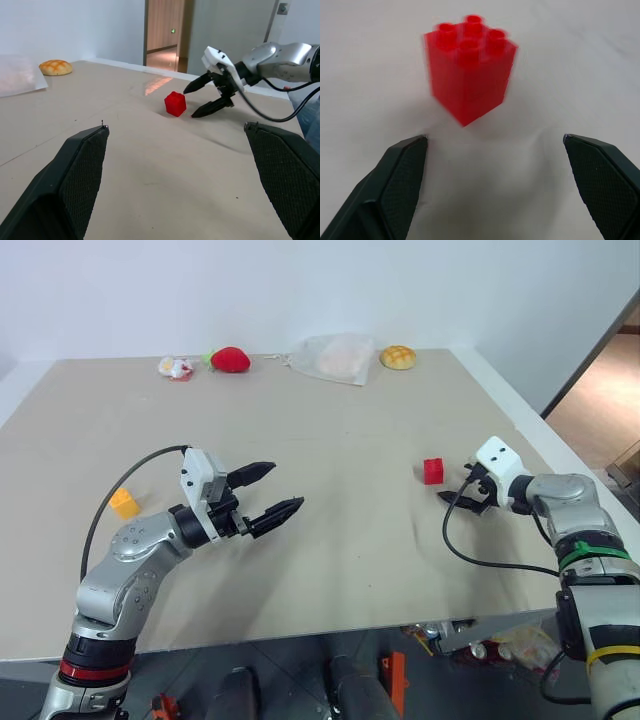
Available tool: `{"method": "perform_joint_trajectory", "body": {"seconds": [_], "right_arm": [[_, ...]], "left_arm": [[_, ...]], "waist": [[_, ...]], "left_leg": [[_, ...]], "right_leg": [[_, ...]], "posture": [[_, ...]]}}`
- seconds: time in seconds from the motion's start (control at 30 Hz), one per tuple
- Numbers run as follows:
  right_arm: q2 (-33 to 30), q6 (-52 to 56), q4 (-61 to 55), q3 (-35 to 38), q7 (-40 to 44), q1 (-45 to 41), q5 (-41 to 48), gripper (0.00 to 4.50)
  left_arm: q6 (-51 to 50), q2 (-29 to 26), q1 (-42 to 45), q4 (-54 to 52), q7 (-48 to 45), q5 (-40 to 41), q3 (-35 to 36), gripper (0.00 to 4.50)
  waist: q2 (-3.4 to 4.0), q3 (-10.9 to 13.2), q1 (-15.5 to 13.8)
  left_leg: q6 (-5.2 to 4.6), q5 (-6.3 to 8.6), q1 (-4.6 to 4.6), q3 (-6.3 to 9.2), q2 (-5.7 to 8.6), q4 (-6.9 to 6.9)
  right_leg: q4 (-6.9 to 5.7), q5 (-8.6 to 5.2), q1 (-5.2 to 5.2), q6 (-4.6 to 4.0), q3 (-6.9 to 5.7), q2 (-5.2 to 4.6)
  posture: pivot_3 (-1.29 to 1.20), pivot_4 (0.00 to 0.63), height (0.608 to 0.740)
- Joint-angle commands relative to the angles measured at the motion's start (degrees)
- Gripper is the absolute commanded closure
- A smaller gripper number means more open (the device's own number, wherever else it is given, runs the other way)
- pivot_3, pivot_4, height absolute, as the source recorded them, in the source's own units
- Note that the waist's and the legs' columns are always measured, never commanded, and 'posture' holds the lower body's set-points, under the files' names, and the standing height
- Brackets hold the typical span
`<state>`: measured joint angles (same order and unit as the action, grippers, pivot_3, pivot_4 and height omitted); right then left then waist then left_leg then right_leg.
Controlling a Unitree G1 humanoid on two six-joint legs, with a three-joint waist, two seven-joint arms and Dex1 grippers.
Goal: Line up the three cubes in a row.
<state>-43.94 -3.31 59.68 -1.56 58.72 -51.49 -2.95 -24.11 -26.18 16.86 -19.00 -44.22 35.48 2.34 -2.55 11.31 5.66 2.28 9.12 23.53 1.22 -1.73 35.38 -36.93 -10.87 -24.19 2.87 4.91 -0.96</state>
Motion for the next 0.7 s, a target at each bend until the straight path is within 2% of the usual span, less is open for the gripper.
{"method": "perform_joint_trajectory", "body": {"seconds": [0.03,0.17,0.47,0.57,0.7], "right_arm": [[-4.69,3.77,-4.93,3.69,8.6,-1.04,5.06,0.0],[-5.9,3.61,-4.42,3.81,8.38,-1.31,5.14,0.0],[-3.84,4.09,-2.73,4.3,6.8,-0.06,6.35,0.0],[-2.17,4.29,-0.8,3.37,1.82,0.18,4.77,0.0],[-0.42,7.18,-5.03,4.01,2.89,3.6,6.81,0.0]], "left_arm": [[0.13,-0.4,0.72,-1.61,-0.17,1.02,1.28,0.03],[0.44,-0.39,1.24,-0.42,-0.64,0.99,1.39,0.03],[0.44,0.35,2.0,-0.04,-0.5,0.93,0.66,0.03],[0.38,0.32,1.79,-0.34,-0.3,0.94,0.75,0.03],[0.44,0.32,0.97,-1.09,-0.09,0.92,0.75,0.03]], "waist": [[0.07,0.04,-0.07],[0.07,0.04,-0.13],[0.07,0.04,0.0],[0.07,0.04,0.01],[0.07,0.04,-0.02]], "left_leg": [[-0.02,0.01,0.03,0.01,0.0,-0.04],[-0.07,0.19,0.03,0.02,-0.01,-0.06],[-0.07,0.22,0.04,-0.03,0.01,-0.05],[-0.07,0.23,0.04,-0.03,0.01,-0.05],[-0.07,0.23,0.04,0.01,0.0,-0.06]], "right_leg": [[0.0,-0.04,-0.03,0.04,0.0,0.0],[0.0,-0.22,-0.03,0.01,-0.03,0.01],[0.0,-0.25,-0.06,0.02,0.02,0.0],[0.0,-0.27,-0.06,0.04,0.02,0.0],[-0.01,-0.27,-0.05,0.04,0.0,0.01]], "posture": [[0.0,0.15,0.74],[0.0,0.15,0.74],[0.0,0.15,0.74],[0.0,0.15,0.74],[0.0,0.15,0.74]]}}
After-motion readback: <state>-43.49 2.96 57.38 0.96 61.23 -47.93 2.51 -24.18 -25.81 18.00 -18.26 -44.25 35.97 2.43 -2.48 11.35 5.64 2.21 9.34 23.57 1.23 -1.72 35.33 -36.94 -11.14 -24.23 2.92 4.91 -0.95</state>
